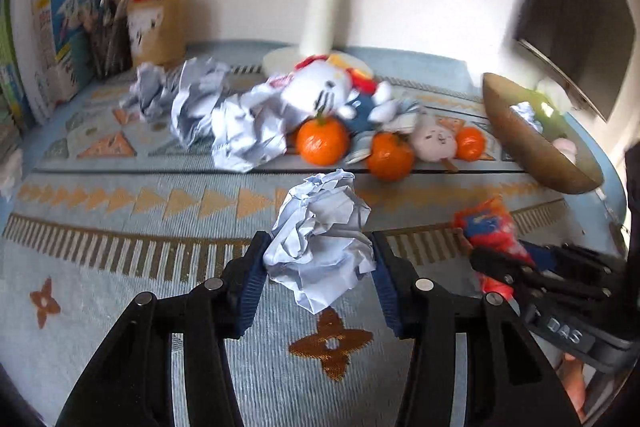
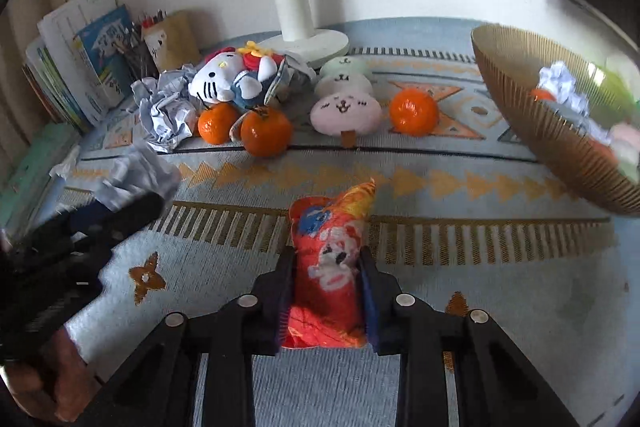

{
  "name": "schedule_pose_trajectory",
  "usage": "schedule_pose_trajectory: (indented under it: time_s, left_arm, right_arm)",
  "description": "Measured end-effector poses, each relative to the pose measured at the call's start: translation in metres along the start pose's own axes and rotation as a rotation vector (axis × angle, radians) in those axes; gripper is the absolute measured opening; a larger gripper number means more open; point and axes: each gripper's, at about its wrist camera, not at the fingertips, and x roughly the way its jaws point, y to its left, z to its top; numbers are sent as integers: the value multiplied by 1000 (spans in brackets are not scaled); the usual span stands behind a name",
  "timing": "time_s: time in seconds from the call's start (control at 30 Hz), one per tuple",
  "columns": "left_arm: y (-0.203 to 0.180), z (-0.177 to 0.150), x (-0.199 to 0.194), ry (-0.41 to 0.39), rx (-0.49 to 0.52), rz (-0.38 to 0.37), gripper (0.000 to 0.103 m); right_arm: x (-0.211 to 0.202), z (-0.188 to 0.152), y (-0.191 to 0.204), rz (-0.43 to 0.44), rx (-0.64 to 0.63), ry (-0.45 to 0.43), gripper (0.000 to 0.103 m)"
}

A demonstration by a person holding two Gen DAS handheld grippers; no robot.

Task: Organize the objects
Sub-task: 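Carry the snack bag and paper ball into the gold bowl and open both grippers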

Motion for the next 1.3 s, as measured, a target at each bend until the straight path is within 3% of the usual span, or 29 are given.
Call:
schedule_pose_trajectory:
  time_s: [0.2, 0.6, 0.67, 0.73, 0.87, 1.0, 1.13, 1.3]
  left_arm:
    - [-1, 0, 0, 4, 12, -6, 48]
    - [6, -1, -1, -10, -14, -31, 48]
    - [5, -1, -1, -9, -12, -33, 48]
    - [4, -1, -1, -13, -7, -37, 48]
    - [1, -2, -2, -20, 16, -21, 48]
    - [-6, -2, -9, -43, 34, 9, 48]
    - [-39, 14, -41, -85, 36, -93, 48]
    - [-126, 72, -71, -180, 186, -263, 48]
  right_arm:
    - [-4, -2, -5, 31, 1, -4, 38]
    - [-6, -5, 5, -23, -39, -29, 41]
    - [-4, -5, 6, -34, -45, -31, 33]
    - [-8, -6, 11, -54, -66, -58, 28]
    - [-21, -13, 32, -81, -166, -150, 27]
    - [-41, -17, 26, -6, -140, -208, 27]
    - [-84, -8, -17, 53, 4, -275, 27]
    - [-159, 33, -79, -109, 87, -441, 27]
